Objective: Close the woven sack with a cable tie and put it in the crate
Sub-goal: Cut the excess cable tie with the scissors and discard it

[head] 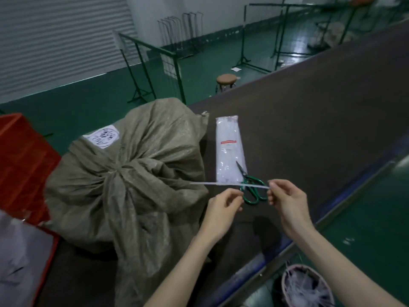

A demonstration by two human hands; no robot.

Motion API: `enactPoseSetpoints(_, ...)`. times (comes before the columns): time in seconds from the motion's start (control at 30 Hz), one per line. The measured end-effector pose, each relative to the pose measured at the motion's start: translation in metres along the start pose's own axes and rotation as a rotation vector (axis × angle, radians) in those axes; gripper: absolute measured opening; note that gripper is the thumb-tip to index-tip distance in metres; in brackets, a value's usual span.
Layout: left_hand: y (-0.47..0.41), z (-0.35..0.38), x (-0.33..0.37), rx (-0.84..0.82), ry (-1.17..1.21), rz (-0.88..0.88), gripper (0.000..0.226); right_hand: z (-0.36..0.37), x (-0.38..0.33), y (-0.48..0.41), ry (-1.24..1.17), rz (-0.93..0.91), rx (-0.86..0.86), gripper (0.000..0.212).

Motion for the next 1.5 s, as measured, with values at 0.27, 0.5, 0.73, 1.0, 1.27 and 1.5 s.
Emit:
enactPoseSetpoints(0.27,-0.001,0.062,-0.017,-0.259,-0.267,0.116,0.016,-0.114,-0.030,-0.017,-0.067,-0.109,0.355,0.016)
enactPoseSetpoints(0.5,-0.007,0.119,-0.015,-0.414,-0.258,0.146,0.013,-0.206,-0.054,-0.012,0.053,-0.221,0.611,0.017)
enactPoseSetpoints(0.73,-0.004,0.152,-0.007,-0.489,-0.258,0.159,0.013,-0.249,-0.034,-0.010,0.226,-0.231,0.795,0.023)
enactPoseSetpoints(1.0,-0.001,0.155,-0.005,-0.515,-0.286,0.146,0.014,-0.258,0.022,-0.034,0.575,-0.040,0.782,0.012)
enactPoseSetpoints(1.27,-0.003,0.137,-0.015,-0.442,-0.285,0.073,0.013,-0.252,0.074,-0.051,0.739,0.191,0.729,0.019)
enactPoseSetpoints(1.5,-0.007,0.117,-0.022,-0.367,-0.311,0.032,0.013,-0.254,0.087,-0.058,0.782,0.315,0.708,0.029)
Point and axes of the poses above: each hand's wrist, its own y-axis away from the middle knuckle, its own z-axis out of the palm, x = y × z, the point moved 1 cm from there along -y, towards the middle knuckle, and after that the axes turned 10 degrees about x, right-handed, at the moved point
